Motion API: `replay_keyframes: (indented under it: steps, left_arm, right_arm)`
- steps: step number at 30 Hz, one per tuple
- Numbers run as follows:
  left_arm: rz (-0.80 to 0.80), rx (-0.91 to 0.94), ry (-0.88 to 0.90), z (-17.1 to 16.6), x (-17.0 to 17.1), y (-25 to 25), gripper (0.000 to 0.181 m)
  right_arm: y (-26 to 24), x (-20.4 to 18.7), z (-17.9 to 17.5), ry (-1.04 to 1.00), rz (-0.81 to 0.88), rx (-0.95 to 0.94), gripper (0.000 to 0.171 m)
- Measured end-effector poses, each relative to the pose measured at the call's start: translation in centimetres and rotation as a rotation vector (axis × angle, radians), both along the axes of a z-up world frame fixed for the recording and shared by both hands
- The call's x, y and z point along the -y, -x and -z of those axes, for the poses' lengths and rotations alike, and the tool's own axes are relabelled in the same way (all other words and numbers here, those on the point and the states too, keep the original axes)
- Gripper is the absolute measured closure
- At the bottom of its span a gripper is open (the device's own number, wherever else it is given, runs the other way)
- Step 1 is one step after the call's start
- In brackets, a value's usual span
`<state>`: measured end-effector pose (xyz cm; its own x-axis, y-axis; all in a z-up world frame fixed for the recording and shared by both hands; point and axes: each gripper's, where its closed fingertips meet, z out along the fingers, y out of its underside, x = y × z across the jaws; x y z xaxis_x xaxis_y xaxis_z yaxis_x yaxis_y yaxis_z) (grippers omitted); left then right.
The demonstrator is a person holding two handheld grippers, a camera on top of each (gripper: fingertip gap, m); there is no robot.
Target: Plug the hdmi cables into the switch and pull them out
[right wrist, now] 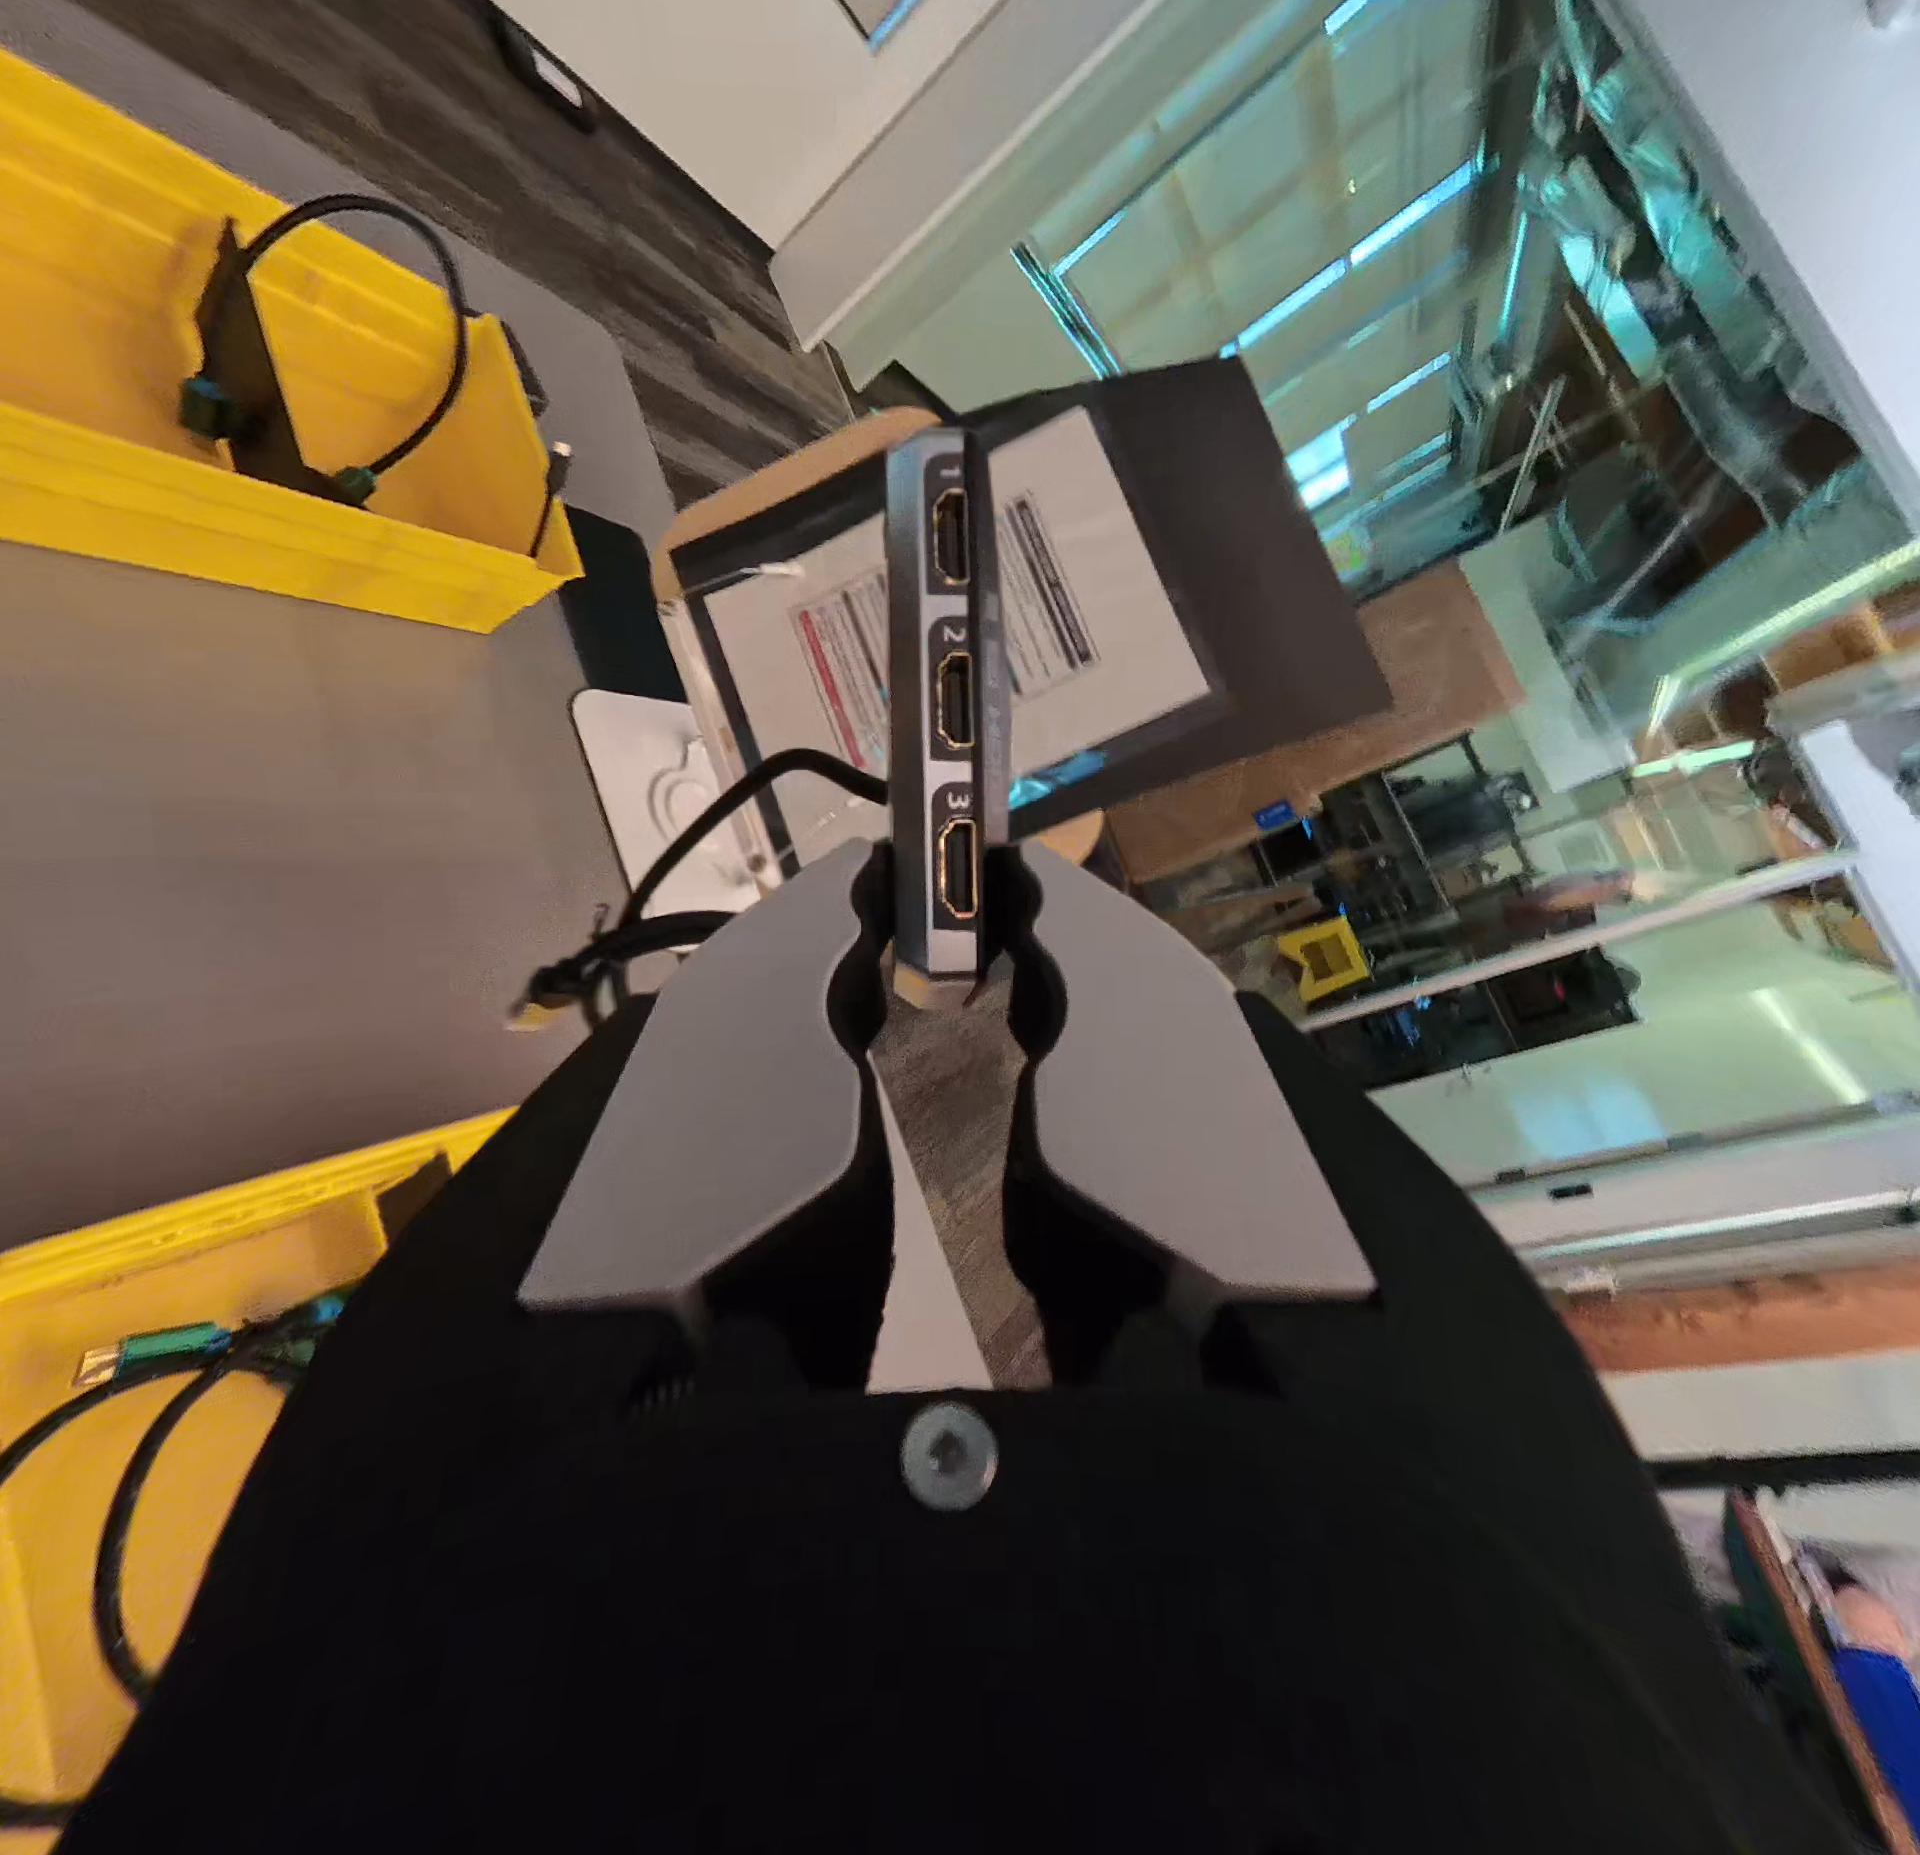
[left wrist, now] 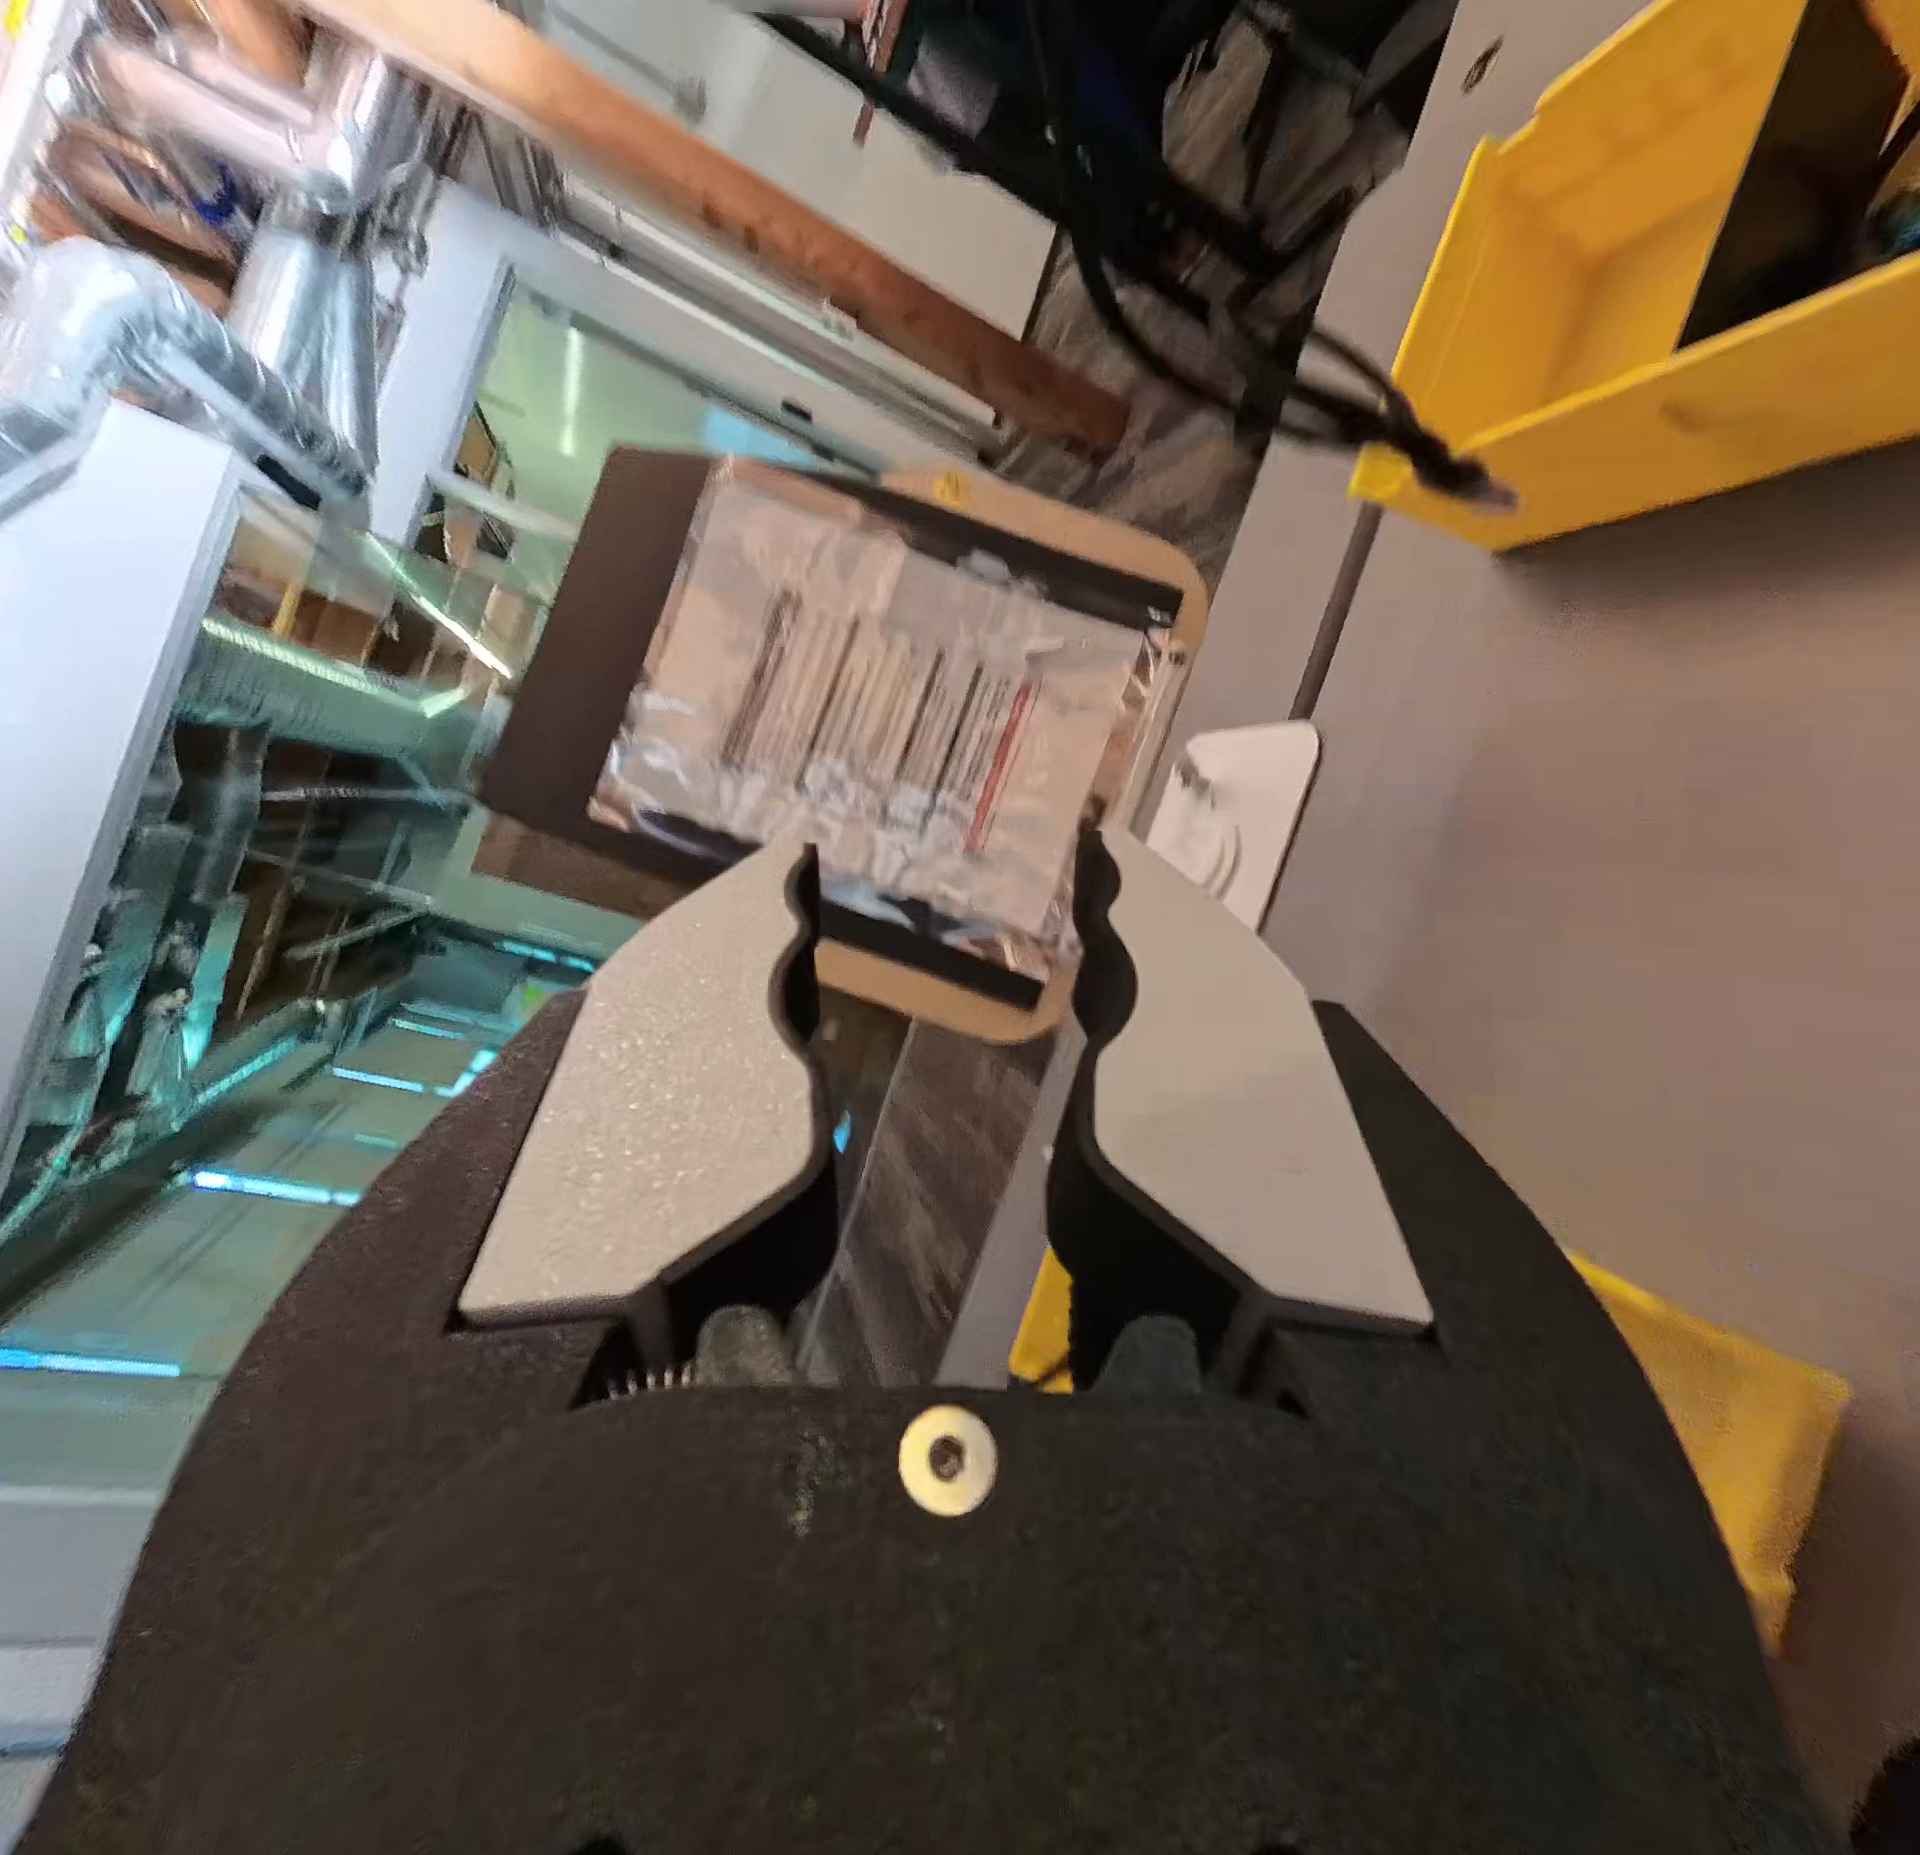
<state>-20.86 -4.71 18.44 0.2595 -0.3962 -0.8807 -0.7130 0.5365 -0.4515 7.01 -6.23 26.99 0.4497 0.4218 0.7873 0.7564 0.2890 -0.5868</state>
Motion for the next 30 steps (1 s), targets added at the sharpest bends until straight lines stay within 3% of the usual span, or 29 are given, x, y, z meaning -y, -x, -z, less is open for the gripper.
replay_keyframes:
  steps: [3, 6, 12, 16, 23, 28, 30]
  left_arm:
    - [-0.065, 0.008, 0.054, 1.6, -0.8, 3.1, 0.134]
    - [-0.106, 0.027, 0.078, 2.5, -1.2, 5.2, 0.134]
    - [-0.123, 0.068, 0.107, 2.8, -1.0, 6.6, 0.134]
    - [-0.134, 0.037, 0.118, 3.5, -0.9, 6.5, 0.134]
    - [-0.141, -0.024, 0.189, 6.1, -0.9, 5.8, 0.133]
    - [-0.178, -0.027, 0.277, 8.0, -2.2, 6.1, 0.130]
    - [-0.206, -0.007, 0.342, 8.8, -3.4, 6.8, 0.128]
  right_arm:
    - [-3.8, -0.7, -1.1, 0.071, 0.104, -0.016, 0.151]
    - [-7.2, -2.0, 0.9, 0.178, 0.205, -0.017, 0.151]
    - [-10.0, -5.5, 9.9, 0.435, 0.258, -0.066, 0.151]
    - [-9.9, -7.6, 16.3, 0.616, 0.216, -0.176, 0.151]
    - [-11.9, -10.5, 28.8, 0.958, 0.318, -0.342, 0.151]
    - [-15.1, -11.0, 32.8, 1.127, 0.486, -0.583, 0.146]
    - [-15.9, -10.4, 33.8, 1.179, 0.516, -0.590, 0.144]
